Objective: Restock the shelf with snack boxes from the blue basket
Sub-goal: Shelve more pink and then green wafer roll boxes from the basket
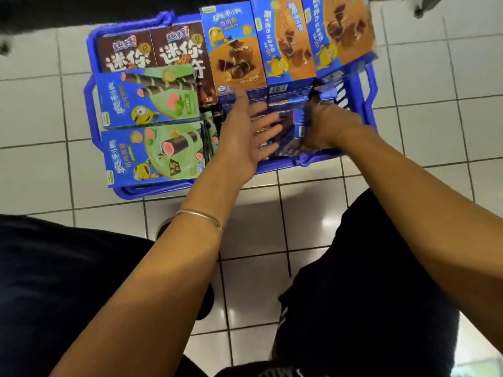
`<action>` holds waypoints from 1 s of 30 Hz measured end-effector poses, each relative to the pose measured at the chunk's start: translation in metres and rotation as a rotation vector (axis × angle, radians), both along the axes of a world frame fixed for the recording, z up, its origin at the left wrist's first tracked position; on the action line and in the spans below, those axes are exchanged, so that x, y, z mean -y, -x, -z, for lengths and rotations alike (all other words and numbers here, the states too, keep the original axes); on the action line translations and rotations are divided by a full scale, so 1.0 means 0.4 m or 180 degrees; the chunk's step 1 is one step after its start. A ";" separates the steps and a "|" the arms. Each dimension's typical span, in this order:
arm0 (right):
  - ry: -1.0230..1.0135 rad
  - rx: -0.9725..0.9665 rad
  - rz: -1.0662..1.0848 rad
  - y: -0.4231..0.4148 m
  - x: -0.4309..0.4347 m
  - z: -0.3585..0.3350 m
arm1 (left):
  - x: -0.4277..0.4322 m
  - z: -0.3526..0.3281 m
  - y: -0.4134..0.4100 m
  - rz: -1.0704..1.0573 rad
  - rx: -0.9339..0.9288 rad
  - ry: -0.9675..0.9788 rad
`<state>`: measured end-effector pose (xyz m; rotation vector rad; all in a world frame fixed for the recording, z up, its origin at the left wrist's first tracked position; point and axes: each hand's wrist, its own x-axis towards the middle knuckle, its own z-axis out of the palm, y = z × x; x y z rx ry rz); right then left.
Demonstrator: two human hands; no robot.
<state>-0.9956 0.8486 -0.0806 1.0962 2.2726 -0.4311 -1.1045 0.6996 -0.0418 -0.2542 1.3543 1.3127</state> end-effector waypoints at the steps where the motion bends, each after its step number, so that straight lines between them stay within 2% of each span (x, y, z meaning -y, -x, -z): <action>1: 0.0100 -0.0247 0.0197 -0.019 0.012 -0.066 | 0.009 -0.049 0.001 0.0018 -0.0027 0.0117; 6: 0.1137 -0.1892 0.1801 -0.103 0.088 -0.484 | 0.061 -0.385 0.003 0.0074 -0.0343 0.0650; 9: 0.1829 -0.2620 0.2361 -0.114 0.158 -0.729 | 0.095 -0.629 -0.011 0.0031 0.0027 0.0499; 13: 0.2108 -0.3246 0.2377 -0.120 0.266 -1.061 | 0.133 -0.994 -0.021 -0.0232 0.0351 -0.0170; 16: 0.2221 -0.3573 0.2502 -0.122 0.319 -1.271 | 0.168 -1.242 -0.009 -0.0372 0.0111 -0.0458; 19: 0.2601 -0.3887 0.2561 -0.116 0.358 -1.439 | 0.190 -1.426 -0.012 -0.0405 -0.0122 -0.0682; 23: 0.2933 -0.4057 0.2453 -0.070 0.384 -1.603 | 0.236 -1.574 0.025 -0.0561 -0.0237 -0.1237; 26: 0.3072 -0.3965 0.2082 -0.015 0.366 -1.707 | 0.296 -1.645 0.118 -0.0489 -0.0563 -0.1343; 30: 0.3116 -0.3954 0.1838 0.099 0.372 -1.830 | 0.385 -1.731 0.269 0.0085 -0.1241 -0.1397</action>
